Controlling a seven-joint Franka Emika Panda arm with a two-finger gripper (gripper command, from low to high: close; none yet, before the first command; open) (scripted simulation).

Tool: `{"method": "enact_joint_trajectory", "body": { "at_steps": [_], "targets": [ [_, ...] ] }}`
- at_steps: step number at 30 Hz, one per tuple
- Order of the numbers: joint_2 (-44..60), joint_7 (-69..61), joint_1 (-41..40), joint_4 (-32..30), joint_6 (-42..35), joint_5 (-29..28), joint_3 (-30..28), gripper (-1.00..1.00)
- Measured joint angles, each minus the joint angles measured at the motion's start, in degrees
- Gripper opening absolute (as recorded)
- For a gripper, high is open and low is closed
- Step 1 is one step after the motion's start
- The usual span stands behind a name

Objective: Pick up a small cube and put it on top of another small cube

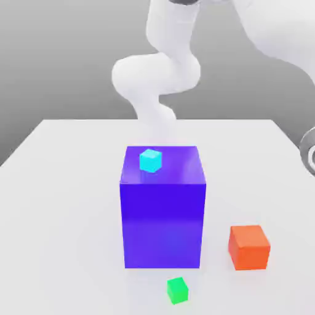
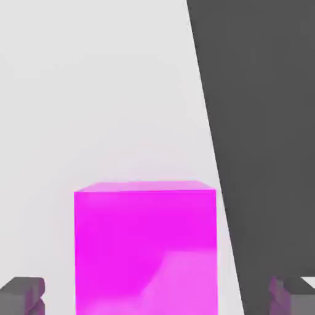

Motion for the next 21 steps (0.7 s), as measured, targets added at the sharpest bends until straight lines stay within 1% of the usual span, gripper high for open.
{"method": "enact_joint_trajectory", "body": {
  "at_steps": [7,11,21],
  "targets": [
    [0.4,-0.1,0.1,0.1,0.2,0.1,-0.1,-1.00],
    [-6.2,-0.5,-1.1,-1.6,-4.7,1.9,0.9,-1.00],
    [-20.1,19.1,-7.0,-18.2,-1.3,8.8,-8.7,-1.00]
  ]
}}
